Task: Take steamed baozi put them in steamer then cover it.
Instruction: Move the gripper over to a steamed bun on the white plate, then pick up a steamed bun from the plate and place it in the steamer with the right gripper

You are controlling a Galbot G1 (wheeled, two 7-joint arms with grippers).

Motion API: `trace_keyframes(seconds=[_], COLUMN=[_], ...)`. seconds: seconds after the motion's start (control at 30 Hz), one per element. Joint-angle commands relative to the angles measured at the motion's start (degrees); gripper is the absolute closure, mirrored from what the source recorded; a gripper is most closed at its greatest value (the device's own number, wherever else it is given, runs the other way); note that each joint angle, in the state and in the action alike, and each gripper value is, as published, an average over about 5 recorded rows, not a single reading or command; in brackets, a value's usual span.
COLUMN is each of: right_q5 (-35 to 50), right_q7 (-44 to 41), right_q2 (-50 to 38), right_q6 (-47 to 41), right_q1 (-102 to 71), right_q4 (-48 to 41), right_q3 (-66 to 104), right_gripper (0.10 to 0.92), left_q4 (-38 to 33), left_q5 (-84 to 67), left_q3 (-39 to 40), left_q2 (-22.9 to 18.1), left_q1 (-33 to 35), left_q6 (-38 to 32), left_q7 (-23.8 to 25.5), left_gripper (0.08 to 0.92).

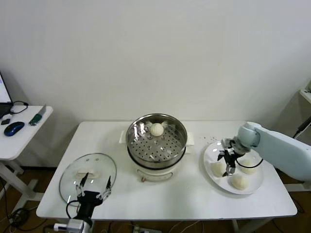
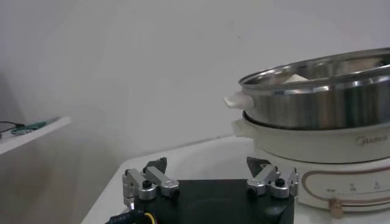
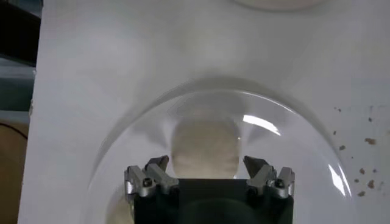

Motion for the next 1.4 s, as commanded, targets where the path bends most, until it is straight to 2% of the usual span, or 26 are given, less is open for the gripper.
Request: trace_keyframes(seconds=[0.03,0.17,0.37,0.5,0.7,0.97,1.4], right_q5=[-0.95,-0.37,1.47,6.41,17.79,33.49,48.56], right_q7=[0.02,0.17,0.06,0.1,-0.48,-0.87,4.33], right_q2=[1.32,1.78,1.06,-0.31,0.61,10.84,30.37], right_q6=[0.45,0.58,0.29,-0.5,-0.95,-2.01,-8.66], right_q1=[-1.88,-1.69,0.24,6.51,24.81,44.39,42.34], right_q4=[-2.47,-2.85,-2.14,-0.96,-0.63,-2.8,-4.44], right_q3=[1.33,1.42,0.42,-3.54,-16.48,-28.24,-25.34], right_gripper=[0.225,0.285,0.318,0.321,0.321,0.32,0.313], left_q4=[0.13,0.13,0.06,-0.06,-0.48,-1.76,-2.58], left_q5=[0.04,0.09,0.1,0.08,0.09,0.85,0.66], left_q3=[0.0,0.07,0.0,-0.05,0.17,0.99,1.22], left_q2=[0.21,0.16,0.2,0.23,0.24,0.62,1.3], left_q1=[0.19,0.23,0.39,0.66,0.99,1.7,3.83], left_q6=[-0.03,-0.05,-0.09,-0.14,-0.16,-0.06,-1.1], left_q7=[0.08,0.13,0.12,0.12,0.17,0.83,0.94], left_gripper=[0.177,0.177,0.177,0.177,0.177,0.177,0.177])
